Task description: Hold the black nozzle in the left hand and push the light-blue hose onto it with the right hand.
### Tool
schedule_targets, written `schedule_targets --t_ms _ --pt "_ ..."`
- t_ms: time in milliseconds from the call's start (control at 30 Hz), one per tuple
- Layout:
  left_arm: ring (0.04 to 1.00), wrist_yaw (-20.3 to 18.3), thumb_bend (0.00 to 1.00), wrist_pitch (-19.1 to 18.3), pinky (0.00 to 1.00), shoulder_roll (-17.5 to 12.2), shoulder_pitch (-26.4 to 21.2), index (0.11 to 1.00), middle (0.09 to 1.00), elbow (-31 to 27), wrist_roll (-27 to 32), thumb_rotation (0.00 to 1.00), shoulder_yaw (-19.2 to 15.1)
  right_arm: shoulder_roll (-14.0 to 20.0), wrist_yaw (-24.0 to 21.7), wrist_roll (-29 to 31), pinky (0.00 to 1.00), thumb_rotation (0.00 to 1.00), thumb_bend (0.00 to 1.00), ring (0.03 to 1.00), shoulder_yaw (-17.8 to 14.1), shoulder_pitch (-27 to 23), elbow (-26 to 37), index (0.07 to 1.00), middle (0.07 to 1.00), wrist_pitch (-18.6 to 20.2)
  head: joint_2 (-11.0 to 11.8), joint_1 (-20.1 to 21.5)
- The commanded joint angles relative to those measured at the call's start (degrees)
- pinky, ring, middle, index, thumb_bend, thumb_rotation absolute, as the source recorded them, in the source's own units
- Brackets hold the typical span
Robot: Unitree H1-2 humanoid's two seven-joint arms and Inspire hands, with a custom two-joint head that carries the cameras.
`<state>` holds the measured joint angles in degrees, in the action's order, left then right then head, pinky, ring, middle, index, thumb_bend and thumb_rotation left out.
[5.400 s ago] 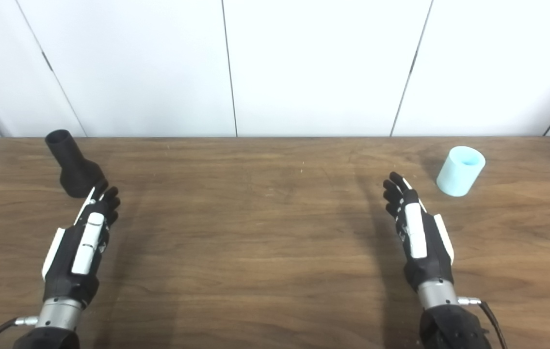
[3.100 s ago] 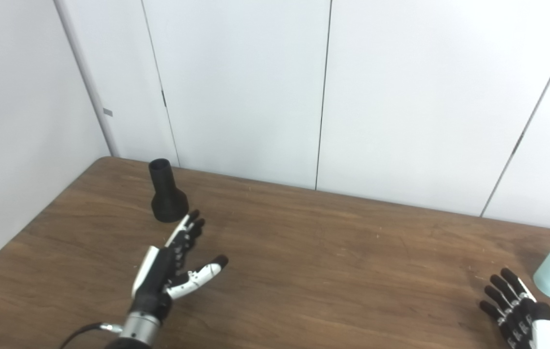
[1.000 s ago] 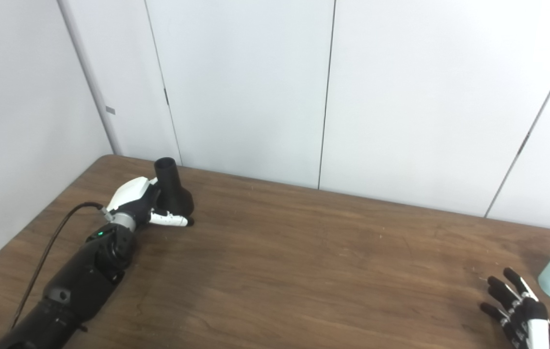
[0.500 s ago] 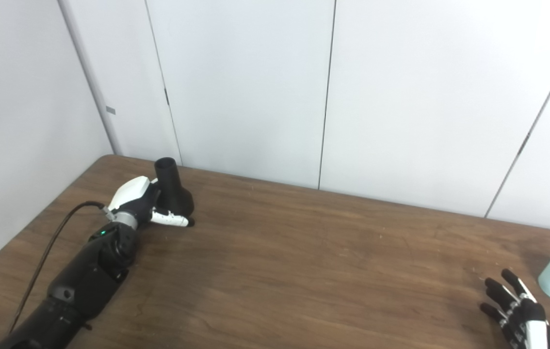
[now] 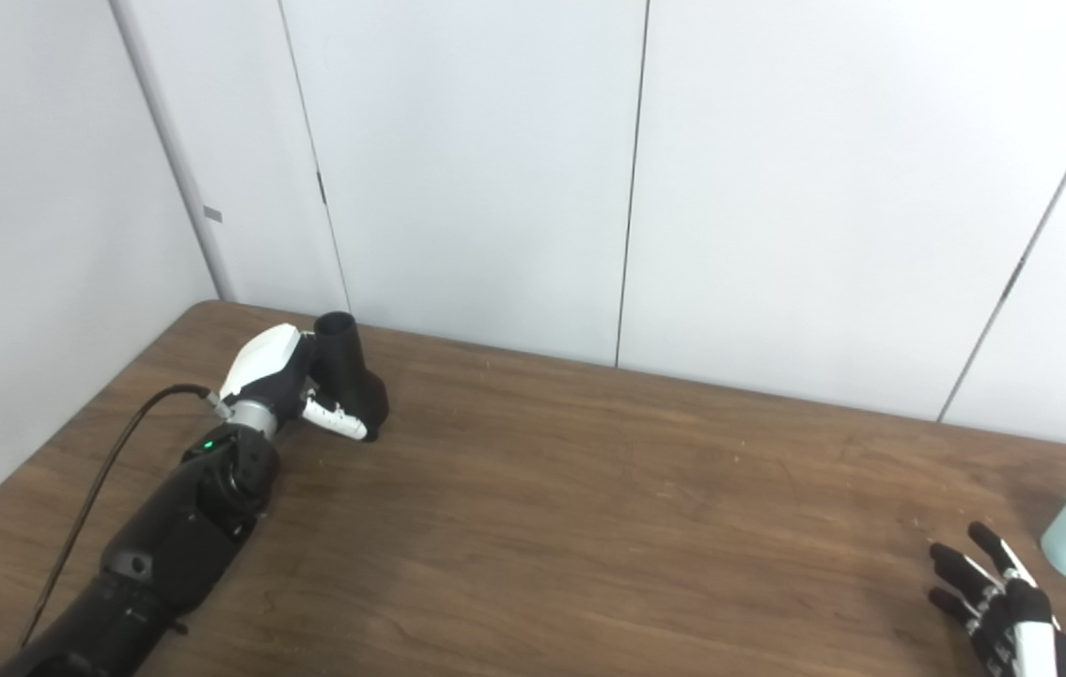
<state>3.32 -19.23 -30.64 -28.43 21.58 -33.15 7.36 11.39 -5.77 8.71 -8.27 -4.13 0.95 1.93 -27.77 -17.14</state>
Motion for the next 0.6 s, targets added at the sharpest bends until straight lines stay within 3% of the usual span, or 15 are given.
schedule_targets --t_ms 0,300,567 --pt "0.679 0.17 0.51 -0.63 0.95 -0.63 -0.84 0.448 0.552 -0.32 -1.62 0.0 0.75 0.83 -0.17 -0.19 0.82 1.0 0.59 0.864 -0.04 0.23 0.89 0.913 0.798 0.41 -0.02 -0.07" --pt "0.672 0.49 0.52 -0.63 1.0 -0.78 0.09 0.453 0.546 -1.88 -1.67 0.0 1.01 0.48 0.28 -0.56 0.82 1.0 0.59 0.871 0.0 0.17 1.77 0.913 0.79 1.67 -0.28 0.0" --pt "0.657 1.32 0.52 0.77 1.0 -1.12 3.79 0.473 0.514 -9.83 -2.58 0.0 0.4 -0.13 1.0 -1.27 0.83 1.0 0.6 0.872 0.35 -0.19 2.49 0.912 0.788 2.44 -0.69 0.73"
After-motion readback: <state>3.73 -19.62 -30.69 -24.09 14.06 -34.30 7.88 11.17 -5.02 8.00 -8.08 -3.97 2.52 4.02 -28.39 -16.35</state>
